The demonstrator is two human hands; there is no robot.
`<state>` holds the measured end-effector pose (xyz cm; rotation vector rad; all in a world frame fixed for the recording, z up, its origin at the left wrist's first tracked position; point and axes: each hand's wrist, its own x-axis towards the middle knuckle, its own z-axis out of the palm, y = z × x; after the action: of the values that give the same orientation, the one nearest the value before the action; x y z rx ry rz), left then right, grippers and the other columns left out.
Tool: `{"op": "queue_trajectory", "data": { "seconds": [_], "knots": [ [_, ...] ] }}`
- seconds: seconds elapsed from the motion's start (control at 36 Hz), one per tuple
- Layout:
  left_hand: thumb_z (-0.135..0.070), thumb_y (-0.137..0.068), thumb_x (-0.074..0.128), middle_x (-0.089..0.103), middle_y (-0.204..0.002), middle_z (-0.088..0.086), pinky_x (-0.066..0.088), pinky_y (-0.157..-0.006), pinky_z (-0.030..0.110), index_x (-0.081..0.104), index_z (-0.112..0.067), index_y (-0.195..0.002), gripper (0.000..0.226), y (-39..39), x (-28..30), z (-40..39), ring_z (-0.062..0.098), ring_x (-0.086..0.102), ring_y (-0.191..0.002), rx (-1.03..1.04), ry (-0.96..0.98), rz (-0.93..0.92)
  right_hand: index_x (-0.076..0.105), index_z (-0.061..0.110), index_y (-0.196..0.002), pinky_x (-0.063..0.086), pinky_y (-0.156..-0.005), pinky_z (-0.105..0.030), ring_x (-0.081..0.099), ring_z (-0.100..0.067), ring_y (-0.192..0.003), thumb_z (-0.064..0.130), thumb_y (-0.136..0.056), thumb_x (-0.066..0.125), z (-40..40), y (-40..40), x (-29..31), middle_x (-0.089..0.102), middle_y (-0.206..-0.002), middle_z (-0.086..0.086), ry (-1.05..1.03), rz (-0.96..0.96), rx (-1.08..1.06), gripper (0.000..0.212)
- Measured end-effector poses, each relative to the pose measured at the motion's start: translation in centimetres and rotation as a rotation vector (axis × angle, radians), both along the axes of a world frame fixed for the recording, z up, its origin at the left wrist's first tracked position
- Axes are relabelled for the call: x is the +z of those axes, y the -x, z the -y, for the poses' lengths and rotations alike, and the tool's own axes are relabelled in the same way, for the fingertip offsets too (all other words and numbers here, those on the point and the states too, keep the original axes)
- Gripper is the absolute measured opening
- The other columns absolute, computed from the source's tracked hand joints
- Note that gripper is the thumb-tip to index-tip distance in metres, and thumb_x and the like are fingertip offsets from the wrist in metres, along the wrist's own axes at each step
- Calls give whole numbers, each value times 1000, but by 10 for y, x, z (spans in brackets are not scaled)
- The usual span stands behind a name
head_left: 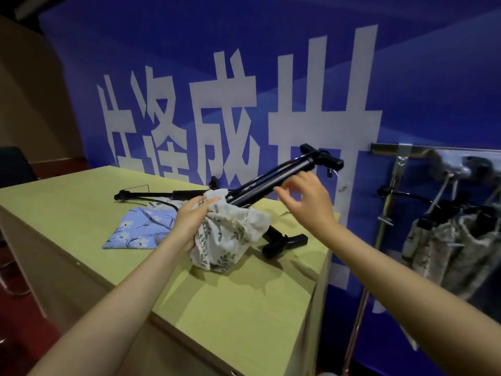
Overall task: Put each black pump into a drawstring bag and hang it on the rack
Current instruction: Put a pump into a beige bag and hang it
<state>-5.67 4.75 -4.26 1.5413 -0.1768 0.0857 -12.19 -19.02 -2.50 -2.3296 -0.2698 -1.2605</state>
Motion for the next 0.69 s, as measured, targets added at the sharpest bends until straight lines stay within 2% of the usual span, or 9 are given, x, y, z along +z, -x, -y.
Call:
{"op": "queue_trajectory", "data": {
  "seconds": [0.06,0.11,0.17,0.25,0.36,0.42,0.47,0.56,0.69],
  "knots": [
    [-29,-92,64,58,-88,-9,47,-64,24,52,-26,-112,24,3,-1,-2,7,57,-77,9,41,23,66,5,-94,43,-62,-27,52,-12,-71,56,-91,50,1,5,2,62,-82,-8,-480,-277,82,54],
    [-29,-92,64,57,-90,-11,47,-68,26,52,-27,-117,27,1,-3,-4,9,57,-80,8,64,44,61,5,-115,46,-62,-27,58,-14,-78,62,-91,46,8,1,9,63,-91,-6,-831,-505,174,64],
    [-28,-93,62,54,-87,-14,44,-65,22,50,-28,-111,22,5,-1,-5,3,54,-77,-3,54,77,55,11,-127,50,-64,-28,65,-17,-88,62,-91,47,15,-3,21,66,-106,-6,-960,-532,272,63],
    [-31,-91,64,60,-98,-11,47,-66,19,53,-28,-114,26,8,-3,-2,0,58,-80,-53,15,69,61,13,-115,44,-59,-25,70,-14,-76,58,-90,54,18,-8,39,71,-103,-3,-1067,-429,376,51],
    [-34,-94,59,62,-94,-12,47,-65,17,55,-30,-101,10,14,2,-2,-1,60,-81,-81,-42,61,59,11,-96,35,-47,-21,54,-6,-45,48,-93,57,10,-7,57,66,-76,-2,-1049,-337,384,37],
    [-38,-94,57,67,-88,-9,45,-68,22,62,-27,-94,12,15,5,-4,6,62,-81,-75,-113,101,58,8,-96,37,-51,-25,51,-6,-42,44,-94,58,5,-5,63,63,-62,4,-996,-298,398,36],
    [-38,-95,56,60,-69,-6,39,-62,24,60,-14,-75,32,14,8,-6,10,54,-65,-43,-211,196,59,5,-98,41,-53,-27,52,-9,-43,43,-94,58,1,-4,67,59,-49,7,-922,-288,396,38],
    [-34,-97,54,46,-67,10,34,-61,31,49,1,-69,45,16,18,-1,16,44,-62,31,-309,341,62,4,-97,47,-55,-28,56,-14,-49,45,-93,58,-9,-1,72,58,-47,5,-769,-276,392,41],
    [-26,-101,45,64,-78,15,47,-70,35,61,2,-88,35,19,50,17,22,59,-72,26,-275,394,61,7,-91,47,-50,-26,61,-19,-53,39,-94,60,-25,8,82,67,-67,-10,-557,-246,459,32]
  ]
}}
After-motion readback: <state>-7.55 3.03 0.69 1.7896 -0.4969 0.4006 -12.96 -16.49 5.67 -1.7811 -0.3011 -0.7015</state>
